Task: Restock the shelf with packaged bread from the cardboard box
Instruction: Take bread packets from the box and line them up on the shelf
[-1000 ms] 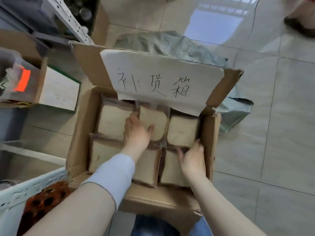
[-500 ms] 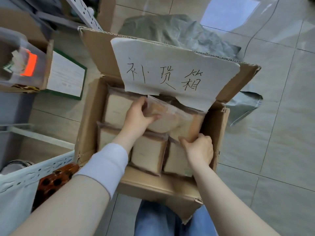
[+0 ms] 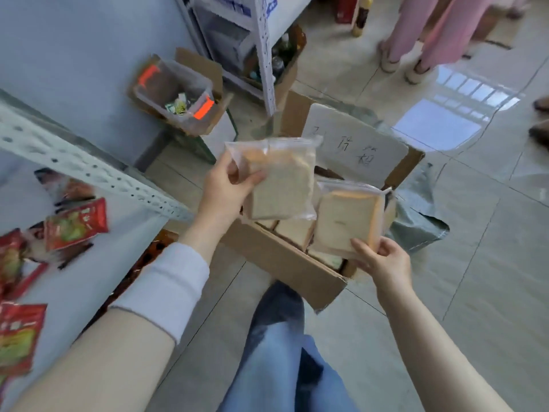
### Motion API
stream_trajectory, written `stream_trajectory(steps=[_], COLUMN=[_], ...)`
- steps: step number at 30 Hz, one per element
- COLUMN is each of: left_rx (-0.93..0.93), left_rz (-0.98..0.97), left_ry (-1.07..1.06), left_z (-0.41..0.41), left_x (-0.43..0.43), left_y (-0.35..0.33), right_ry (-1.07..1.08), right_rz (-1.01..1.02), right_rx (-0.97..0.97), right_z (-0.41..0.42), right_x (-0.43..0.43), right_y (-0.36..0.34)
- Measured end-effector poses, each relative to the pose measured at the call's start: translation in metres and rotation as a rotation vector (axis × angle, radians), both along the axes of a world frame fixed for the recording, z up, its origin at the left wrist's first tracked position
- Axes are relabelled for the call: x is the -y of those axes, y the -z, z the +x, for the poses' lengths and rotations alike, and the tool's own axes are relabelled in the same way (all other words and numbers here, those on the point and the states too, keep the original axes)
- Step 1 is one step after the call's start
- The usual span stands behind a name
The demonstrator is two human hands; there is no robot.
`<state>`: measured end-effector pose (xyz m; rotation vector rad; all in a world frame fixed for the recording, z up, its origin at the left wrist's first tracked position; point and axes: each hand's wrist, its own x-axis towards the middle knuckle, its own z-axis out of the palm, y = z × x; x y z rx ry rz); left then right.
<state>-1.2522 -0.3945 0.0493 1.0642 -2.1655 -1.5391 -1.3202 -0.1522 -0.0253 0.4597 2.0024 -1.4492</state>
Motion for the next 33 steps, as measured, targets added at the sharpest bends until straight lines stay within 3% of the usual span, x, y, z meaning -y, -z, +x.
stream_trajectory(steps=[10,15,24,33], left_rx=[-0.253,-0.286,-0.343,-0.360], left_rz=[-0.168,-0.312,-0.401,-0.416], left_ry=[-0.438,-0.612,-0.839,-0.857], left_z=[0.259,0.396,0.595,0.626], left_x=[0.061,0.110,0.247,0.408], left_y=[-0.219,-0.285,-0.307,-0.290], right_ry=[-0.476,-0.710,-0.842,-0.873], right_rz=[-0.424,-0.554,-0.655,-0.646], right_rx=[-0.048,-0.142,-0.244,-0.317], right_z=[0.135,0.230,0.398,0.450], right_x=[0.096,0.194,0.407,0.597], right_y=[-0.218,-0.289,-0.343,-0.346])
